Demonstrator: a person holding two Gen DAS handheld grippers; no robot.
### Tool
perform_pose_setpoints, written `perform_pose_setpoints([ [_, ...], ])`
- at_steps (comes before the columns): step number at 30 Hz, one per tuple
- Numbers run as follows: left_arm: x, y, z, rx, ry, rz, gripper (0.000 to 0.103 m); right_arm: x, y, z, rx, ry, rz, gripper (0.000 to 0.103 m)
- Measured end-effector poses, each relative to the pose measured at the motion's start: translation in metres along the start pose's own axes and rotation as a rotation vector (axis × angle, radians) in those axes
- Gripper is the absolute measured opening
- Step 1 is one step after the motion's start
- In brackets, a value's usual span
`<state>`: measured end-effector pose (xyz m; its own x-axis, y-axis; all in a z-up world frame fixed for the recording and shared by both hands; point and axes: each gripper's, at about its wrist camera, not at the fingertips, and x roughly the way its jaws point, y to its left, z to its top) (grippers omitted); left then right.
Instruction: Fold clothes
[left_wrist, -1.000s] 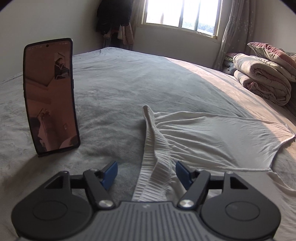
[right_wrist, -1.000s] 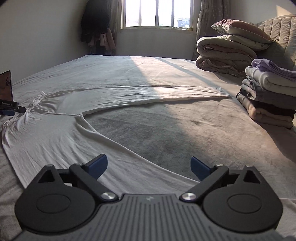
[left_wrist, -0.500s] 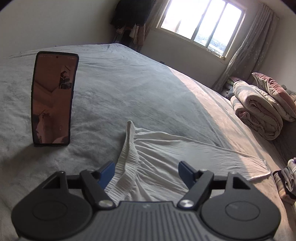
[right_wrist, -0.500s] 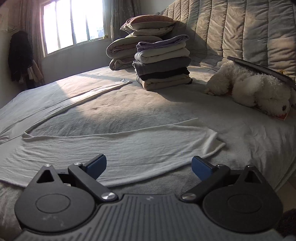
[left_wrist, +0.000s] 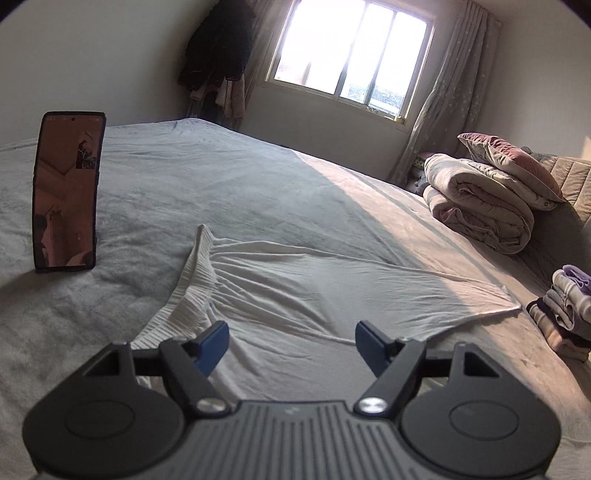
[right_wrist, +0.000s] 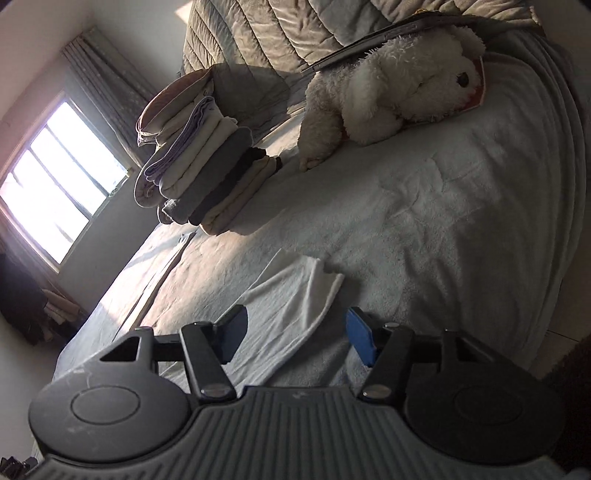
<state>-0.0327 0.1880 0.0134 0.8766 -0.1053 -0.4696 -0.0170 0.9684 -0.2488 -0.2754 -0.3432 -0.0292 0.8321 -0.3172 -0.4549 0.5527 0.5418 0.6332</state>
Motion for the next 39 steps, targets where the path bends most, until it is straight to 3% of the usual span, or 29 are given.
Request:
perform_pose_setpoints([
  [5,0.002,-0.004,-0.003,0.026,0.006,-0.009,0.076,0.004,-0.013,0.001,0.127,-0.051,-0.034,0.045],
  [8,0.003,-0.007,-0.005,0.041,0.009,-0.015,0.076,0.004,-0.018,-0.002,0.156,-0.08,-0.069,0.028],
  [10,0.003,-0.009,-0.006,0.054,0.007,-0.016,0.077,0.005,-0.017,-0.004,0.141,-0.093,-0.094,0.016],
  [15,0.001,-0.014,-0.008,0.086,-0.003,-0.008,0.077,0.012,-0.008,-0.005,0.028,-0.112,-0.119,0.015],
  [17,0.0,-0.013,-0.007,0.083,-0.006,-0.004,0.077,0.011,-0.007,-0.006,0.024,-0.134,-0.153,0.0],
  [20,0.0,-0.01,-0.007,0.075,-0.004,0.006,0.077,0.003,-0.008,-0.009,0.049,-0.183,-0.195,0.0],
  [23,0.004,-0.007,-0.006,0.066,0.017,0.017,0.077,0.005,-0.003,-0.012,-0.02,-0.181,-0.221,0.0],
  [29,0.008,0.003,-0.005,0.026,0.044,0.038,0.077,0.004,0.01,-0.012,-0.093,-0.188,-0.216,0.019],
  [31,0.009,0.007,-0.004,0.007,0.053,0.038,0.077,0.003,0.017,-0.013,-0.119,-0.195,-0.209,0.051],
  [32,0.009,0.008,-0.004,0.002,0.057,0.036,0.077,0.002,0.022,-0.014,-0.134,-0.198,-0.199,0.055],
  [39,0.014,0.009,-0.001,-0.018,0.076,0.044,0.069,0.018,0.073,-0.017,-0.269,-0.124,-0.105,0.056],
])
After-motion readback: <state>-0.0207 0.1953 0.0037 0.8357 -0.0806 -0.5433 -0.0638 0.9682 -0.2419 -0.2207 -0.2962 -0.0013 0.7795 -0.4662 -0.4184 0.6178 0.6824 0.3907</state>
